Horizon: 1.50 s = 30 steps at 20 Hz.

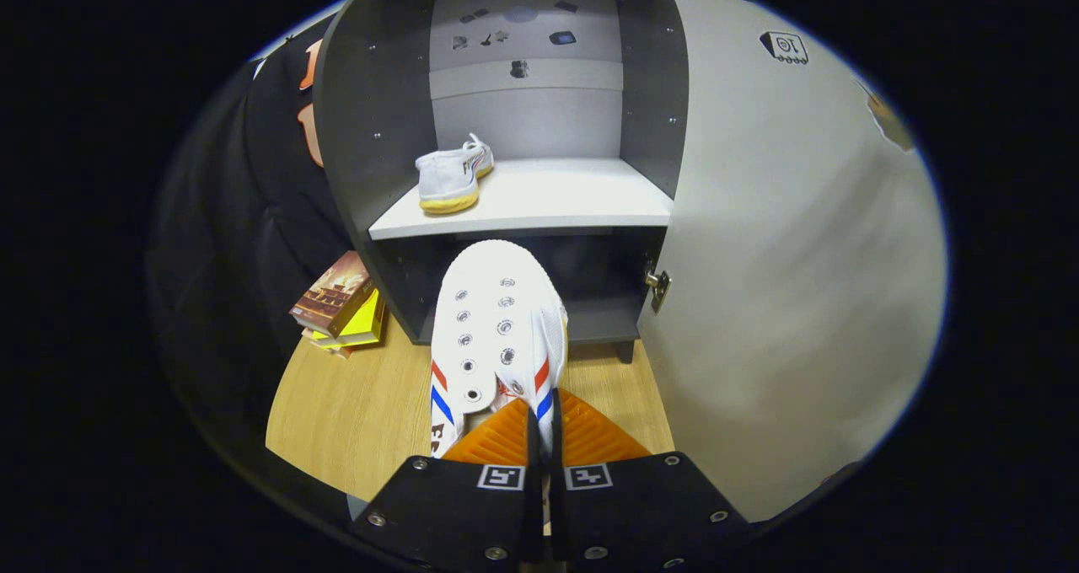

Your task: Open the shoe cabinet door, grab the shoes and put them into the shoe cabinet, then close the shoe cabinet door.

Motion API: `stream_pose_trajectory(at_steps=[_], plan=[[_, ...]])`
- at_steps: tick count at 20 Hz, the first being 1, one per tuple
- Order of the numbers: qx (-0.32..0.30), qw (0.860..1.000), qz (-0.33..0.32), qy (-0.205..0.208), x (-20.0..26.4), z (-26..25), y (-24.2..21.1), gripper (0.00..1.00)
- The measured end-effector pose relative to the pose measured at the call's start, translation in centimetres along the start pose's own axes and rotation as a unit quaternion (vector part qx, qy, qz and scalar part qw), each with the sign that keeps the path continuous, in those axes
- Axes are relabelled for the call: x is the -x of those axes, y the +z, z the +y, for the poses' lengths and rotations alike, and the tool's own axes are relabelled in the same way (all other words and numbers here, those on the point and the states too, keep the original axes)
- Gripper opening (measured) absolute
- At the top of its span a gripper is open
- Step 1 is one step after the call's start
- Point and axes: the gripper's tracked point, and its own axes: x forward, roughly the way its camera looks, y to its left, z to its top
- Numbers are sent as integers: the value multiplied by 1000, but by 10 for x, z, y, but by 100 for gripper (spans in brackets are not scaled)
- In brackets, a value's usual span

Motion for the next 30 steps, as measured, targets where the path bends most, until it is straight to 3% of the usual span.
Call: stream_pose_trajectory(at_steps=[14,30], plan=[[-27,997,-59,-36,-21,-10,150,3],[-17,999,-5,-43,-90,-8,229,3]])
